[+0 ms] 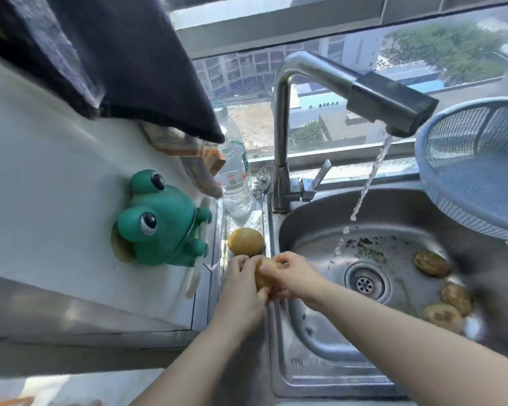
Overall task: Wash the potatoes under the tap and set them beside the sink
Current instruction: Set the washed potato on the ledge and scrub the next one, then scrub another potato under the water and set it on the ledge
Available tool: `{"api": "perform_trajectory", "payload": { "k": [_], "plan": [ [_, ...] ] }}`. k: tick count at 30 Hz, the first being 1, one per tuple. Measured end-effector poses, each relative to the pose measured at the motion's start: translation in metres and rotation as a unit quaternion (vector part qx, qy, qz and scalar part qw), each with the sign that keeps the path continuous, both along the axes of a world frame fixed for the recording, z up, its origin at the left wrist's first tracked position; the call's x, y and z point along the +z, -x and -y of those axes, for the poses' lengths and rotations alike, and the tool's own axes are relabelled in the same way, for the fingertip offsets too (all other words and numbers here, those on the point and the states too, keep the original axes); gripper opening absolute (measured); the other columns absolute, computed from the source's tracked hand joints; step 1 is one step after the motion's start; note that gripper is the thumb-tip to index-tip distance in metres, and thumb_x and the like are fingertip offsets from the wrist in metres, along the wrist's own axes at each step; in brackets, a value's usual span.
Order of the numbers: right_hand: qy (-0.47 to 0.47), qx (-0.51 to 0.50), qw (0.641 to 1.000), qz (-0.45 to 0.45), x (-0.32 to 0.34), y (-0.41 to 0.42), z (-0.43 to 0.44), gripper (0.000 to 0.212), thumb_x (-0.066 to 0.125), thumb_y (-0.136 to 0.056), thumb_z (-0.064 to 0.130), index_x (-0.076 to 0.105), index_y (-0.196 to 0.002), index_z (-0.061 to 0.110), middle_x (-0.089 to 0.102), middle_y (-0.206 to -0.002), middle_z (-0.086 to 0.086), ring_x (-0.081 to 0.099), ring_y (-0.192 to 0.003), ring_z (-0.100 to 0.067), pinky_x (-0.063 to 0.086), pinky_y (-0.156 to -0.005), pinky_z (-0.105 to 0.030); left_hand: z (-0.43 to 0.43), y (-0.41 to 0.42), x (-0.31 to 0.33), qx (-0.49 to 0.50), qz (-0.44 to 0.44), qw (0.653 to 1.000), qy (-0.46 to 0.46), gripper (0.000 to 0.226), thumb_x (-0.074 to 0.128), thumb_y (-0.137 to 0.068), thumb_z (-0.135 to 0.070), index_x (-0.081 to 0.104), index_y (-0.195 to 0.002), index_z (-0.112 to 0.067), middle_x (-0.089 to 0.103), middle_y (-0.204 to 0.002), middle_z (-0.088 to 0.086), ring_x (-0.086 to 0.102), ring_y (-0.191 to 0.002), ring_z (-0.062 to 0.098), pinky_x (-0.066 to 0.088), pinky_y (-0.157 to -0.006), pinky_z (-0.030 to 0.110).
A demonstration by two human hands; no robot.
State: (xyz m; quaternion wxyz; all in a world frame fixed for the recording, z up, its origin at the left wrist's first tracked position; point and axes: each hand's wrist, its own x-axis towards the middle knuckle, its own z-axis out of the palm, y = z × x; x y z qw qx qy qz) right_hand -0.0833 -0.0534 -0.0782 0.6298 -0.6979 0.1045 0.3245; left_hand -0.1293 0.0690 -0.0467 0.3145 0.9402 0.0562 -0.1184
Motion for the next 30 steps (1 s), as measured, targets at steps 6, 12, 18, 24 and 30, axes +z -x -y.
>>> {"api": "perform_trajectory", "payload": {
  "k": [6,12,18,24,30],
  "plan": [
    [0.110,0.054,0.987,0.104,-0.009,-0.009,-0.024,0.037,0.074,-0.079,0.030,0.060,-0.109,0.013,0.059,-0.094,-0.001,0.061,-0.081,-0.016,0.058,-0.071,-0.034,-0.012,0.010,-0.003,0.023,-0.040,0.999,-0.008,0.056,0.053,-0.092,-0.008,0.033,-0.142,-0.024,0.018,-0.145,0.001,0.036,-0.131,0.022,0.031,-0.108,0.029],
    [0.180,0.039,0.965,0.188,-0.013,-0.011,-0.025,0.032,0.074,-0.078,0.035,0.064,-0.103,0.016,0.062,-0.091,0.007,0.059,-0.088,-0.010,0.046,-0.078,-0.021,-0.012,0.012,-0.007,0.016,-0.032,0.999,-0.021,0.058,0.054,-0.093,-0.011,0.028,-0.143,-0.025,0.016,-0.145,0.001,0.033,-0.134,0.024,0.032,-0.110,0.033],
    [0.127,0.040,0.979,0.153,-0.014,0.002,-0.010,0.039,0.074,-0.079,0.019,0.061,-0.116,0.014,0.066,-0.108,0.002,0.061,-0.096,-0.010,0.054,-0.088,-0.032,-0.009,0.007,0.001,-0.002,0.015,0.999,-0.051,0.049,0.055,-0.092,-0.014,0.041,-0.138,-0.026,0.028,-0.140,-0.001,0.036,-0.128,0.018,0.032,-0.107,0.029],
    [0.156,0.077,0.973,0.152,-0.011,0.024,0.046,0.017,0.062,-0.084,0.015,0.065,-0.098,0.024,0.069,-0.093,0.005,0.063,-0.084,-0.006,0.051,-0.081,-0.022,0.033,-0.008,0.006,-0.096,0.055,0.994,-0.023,0.019,0.052,-0.091,-0.015,0.064,-0.103,-0.023,0.055,-0.107,-0.007,0.055,-0.097,0.012,0.046,-0.084,0.033],
    [0.298,0.106,0.945,0.083,-0.018,0.023,0.140,0.019,0.056,-0.089,0.017,0.068,-0.104,0.015,0.068,-0.094,-0.001,0.062,-0.087,-0.017,0.047,-0.071,-0.025,0.107,-0.017,-0.020,-0.200,-0.071,0.977,-0.020,0.023,0.049,-0.093,-0.022,0.063,-0.112,-0.025,0.064,-0.113,-0.008,0.059,-0.102,0.011,0.047,-0.087,0.027]
  ]
}}
